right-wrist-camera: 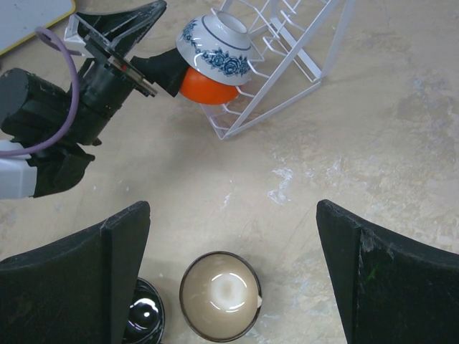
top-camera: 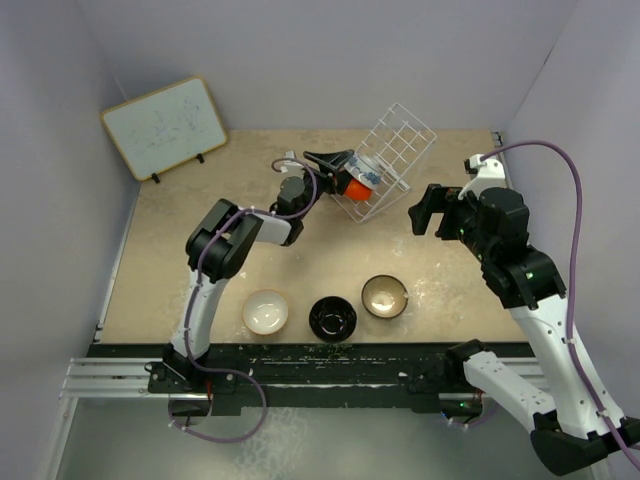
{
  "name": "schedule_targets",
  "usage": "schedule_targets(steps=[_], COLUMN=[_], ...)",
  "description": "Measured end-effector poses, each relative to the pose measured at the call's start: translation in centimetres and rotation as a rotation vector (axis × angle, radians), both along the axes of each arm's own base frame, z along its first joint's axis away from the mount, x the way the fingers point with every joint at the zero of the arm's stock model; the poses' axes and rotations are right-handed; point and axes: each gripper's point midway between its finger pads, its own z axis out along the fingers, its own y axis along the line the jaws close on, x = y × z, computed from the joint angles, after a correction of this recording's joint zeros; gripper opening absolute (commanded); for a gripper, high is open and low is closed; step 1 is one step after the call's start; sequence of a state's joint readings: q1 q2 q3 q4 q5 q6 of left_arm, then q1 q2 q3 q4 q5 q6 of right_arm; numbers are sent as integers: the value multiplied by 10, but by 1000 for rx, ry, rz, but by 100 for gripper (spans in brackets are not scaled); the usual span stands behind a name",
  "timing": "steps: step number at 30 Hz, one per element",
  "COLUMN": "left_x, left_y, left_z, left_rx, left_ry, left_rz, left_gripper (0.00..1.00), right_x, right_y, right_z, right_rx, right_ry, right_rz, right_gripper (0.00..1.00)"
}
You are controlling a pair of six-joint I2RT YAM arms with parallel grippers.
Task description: Load the bowls into the dish rack
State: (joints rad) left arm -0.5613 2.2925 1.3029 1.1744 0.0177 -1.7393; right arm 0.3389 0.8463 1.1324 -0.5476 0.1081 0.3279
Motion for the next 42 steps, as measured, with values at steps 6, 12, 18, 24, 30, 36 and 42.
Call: schedule_targets(steps=[6,12,18,24,30,36,42], left_x=[1,1,0,-10,-22,-44,-66], left_y=[9,15,24,43,59,76,93], left_z=[4,6,3,-2,23,46,19], left_rx=[26,53,109,182,238,297,389], left_ry=[0,-6,6,28,-31,-134,-134], left_rz=[-29,-31,-21,-10,-15,-51,-98], left_gripper=[95,99,99,99,99,99,83], right_x=[0,-1,0,0,0,0,1], right_y=[1,2,3,4,4,4,5], right_z=[0,0,-1,-1,-1,-1,-3], right_rx=[2,6,6,8,8,11,9], right_ry=[0,1,6,7,7,7,15], right_rz=[4,13,17,20,20,19,18], right_gripper=[100,100,100,100,100,100,100])
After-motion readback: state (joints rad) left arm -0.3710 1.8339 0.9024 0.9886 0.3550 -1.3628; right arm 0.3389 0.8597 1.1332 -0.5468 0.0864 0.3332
